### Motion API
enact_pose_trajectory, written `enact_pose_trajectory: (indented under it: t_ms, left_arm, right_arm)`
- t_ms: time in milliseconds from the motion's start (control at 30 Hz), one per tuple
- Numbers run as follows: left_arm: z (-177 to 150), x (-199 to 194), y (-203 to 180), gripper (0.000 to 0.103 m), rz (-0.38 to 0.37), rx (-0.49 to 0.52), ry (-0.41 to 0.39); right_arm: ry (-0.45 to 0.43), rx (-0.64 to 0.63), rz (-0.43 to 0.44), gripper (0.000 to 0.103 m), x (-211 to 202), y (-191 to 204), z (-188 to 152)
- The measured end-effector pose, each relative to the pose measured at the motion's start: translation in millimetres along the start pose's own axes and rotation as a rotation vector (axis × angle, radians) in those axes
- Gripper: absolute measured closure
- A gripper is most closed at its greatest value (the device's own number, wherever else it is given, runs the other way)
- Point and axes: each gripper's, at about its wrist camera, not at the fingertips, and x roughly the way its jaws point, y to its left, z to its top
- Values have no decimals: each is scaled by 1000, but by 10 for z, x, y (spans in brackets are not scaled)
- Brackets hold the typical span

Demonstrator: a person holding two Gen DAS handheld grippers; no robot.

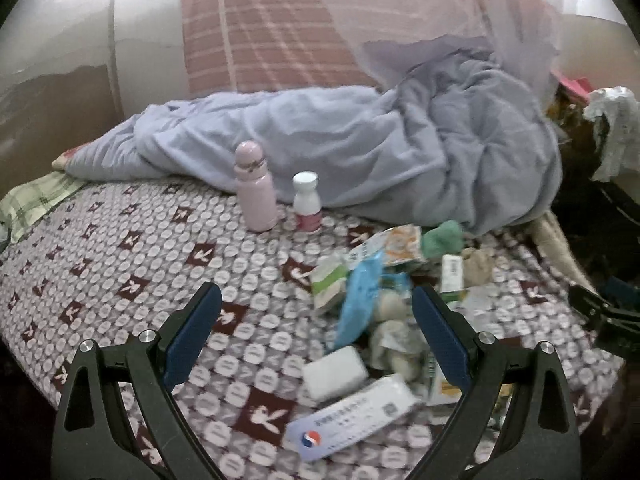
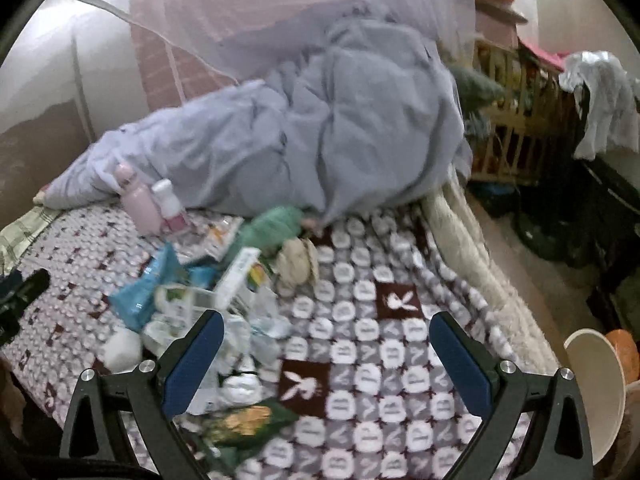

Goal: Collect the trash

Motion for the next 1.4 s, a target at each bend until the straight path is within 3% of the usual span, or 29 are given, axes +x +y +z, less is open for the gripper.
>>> enact_pose_trajectory:
  t_ms: [133, 533, 1100, 1400]
  left_arm:
    - [4, -165, -72, 7, -13, -2, -32]
    - [14, -309, -72, 7, 0, -27, -79]
    - [27, -236, -79, 7, 27, -47, -50]
    - [39, -254, -52, 7, 39, -62, -74]
  right_arm:
    - [-75, -31, 12, 0, -249, 176, 66]
    - [-166, -35, 29, 0, -562, 256, 85]
    - [-179, -40, 20, 0, -610, 232, 86]
    - [-191, -49, 10, 0, -611, 248, 73]
